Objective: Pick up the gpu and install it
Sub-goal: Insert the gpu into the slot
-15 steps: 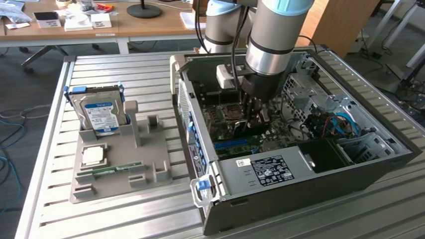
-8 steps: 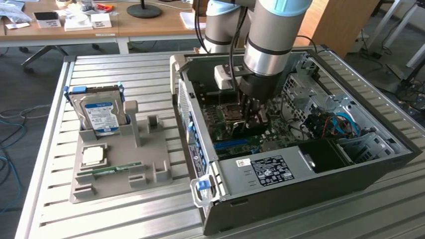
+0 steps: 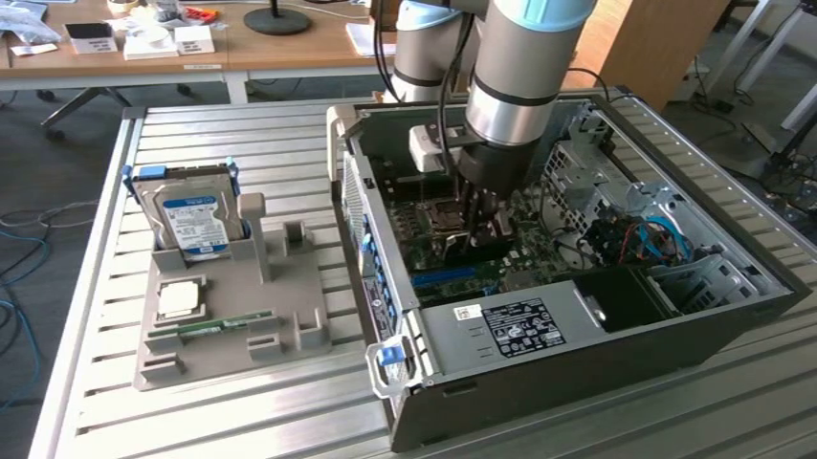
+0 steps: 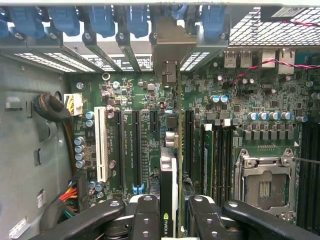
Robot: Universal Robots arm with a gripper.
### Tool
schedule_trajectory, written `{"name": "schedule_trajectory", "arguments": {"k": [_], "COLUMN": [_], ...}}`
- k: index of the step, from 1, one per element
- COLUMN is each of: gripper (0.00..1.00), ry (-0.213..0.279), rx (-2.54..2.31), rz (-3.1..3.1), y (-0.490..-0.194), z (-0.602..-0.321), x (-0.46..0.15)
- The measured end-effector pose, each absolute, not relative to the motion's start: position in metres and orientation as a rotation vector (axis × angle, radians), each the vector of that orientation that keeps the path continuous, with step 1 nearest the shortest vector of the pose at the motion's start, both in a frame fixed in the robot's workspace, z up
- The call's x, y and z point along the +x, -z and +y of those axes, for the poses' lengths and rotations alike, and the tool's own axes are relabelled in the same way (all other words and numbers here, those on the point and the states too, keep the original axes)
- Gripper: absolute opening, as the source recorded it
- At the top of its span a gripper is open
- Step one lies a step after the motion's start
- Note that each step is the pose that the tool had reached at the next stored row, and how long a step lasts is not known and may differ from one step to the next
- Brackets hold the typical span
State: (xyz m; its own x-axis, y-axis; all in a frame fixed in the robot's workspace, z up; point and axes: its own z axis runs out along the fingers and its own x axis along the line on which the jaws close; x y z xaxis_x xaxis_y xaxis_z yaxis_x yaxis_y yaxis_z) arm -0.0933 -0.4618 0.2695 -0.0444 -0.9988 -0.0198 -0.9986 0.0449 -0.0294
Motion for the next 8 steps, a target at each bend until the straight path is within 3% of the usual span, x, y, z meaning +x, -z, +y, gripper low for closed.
{"name": "schedule_trajectory", "arguments": {"k": [8], "gripper": [0.27], "ry": [0.012], "rx": [-2.147], "rz": [2.245], "y": [-0.2693], "z": [-0.4617], "x": [-0.0966]}}
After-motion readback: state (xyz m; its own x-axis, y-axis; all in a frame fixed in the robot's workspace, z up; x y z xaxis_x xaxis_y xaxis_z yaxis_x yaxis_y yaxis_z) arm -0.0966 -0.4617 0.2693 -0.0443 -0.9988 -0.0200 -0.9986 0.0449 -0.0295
